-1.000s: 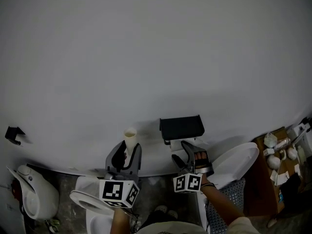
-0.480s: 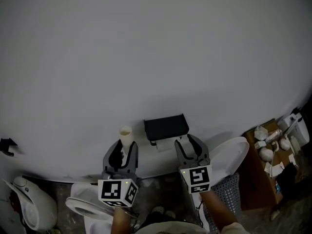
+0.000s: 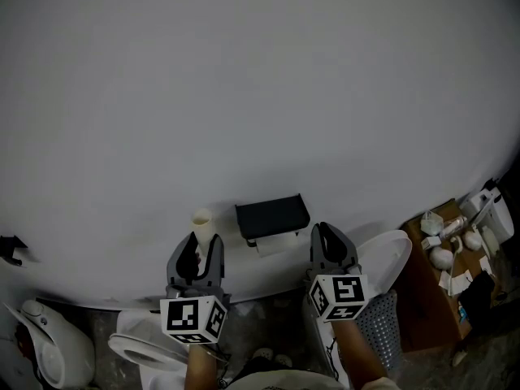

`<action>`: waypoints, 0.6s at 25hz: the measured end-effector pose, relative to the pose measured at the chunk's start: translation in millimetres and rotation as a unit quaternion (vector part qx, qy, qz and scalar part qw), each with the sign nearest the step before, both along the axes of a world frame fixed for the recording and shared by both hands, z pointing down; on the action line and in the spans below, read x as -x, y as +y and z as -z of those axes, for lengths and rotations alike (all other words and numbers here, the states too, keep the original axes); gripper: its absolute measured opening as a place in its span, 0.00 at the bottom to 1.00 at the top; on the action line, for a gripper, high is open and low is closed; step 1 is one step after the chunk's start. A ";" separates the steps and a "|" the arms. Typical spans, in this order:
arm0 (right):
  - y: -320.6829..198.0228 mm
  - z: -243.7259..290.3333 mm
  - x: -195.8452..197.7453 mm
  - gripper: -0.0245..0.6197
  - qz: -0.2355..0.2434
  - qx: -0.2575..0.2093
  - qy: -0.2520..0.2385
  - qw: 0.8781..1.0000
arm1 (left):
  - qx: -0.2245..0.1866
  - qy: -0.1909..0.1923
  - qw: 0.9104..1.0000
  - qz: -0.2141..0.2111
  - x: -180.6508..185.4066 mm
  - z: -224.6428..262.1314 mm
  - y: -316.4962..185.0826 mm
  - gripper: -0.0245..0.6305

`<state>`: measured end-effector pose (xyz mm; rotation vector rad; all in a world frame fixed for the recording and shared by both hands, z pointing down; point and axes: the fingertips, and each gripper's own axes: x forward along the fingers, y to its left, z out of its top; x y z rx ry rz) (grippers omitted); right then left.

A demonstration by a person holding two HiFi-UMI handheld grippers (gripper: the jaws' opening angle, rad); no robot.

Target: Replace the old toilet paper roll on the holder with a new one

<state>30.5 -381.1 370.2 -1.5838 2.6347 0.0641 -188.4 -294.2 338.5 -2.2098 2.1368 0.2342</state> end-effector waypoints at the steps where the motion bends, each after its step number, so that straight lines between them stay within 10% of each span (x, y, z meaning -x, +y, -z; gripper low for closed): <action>1: -0.6 0.7 -1.5 0.07 -0.001 0.001 -0.001 1.000 | 0.000 -0.001 1.000 0.002 0.7 -0.3 -0.2 0.30; 15: -7.8 0.3 -5.7 0.02 -0.004 0.008 0.004 1.000 | 0.002 -0.006 1.000 0.012 8.1 -0.7 -5.9 0.30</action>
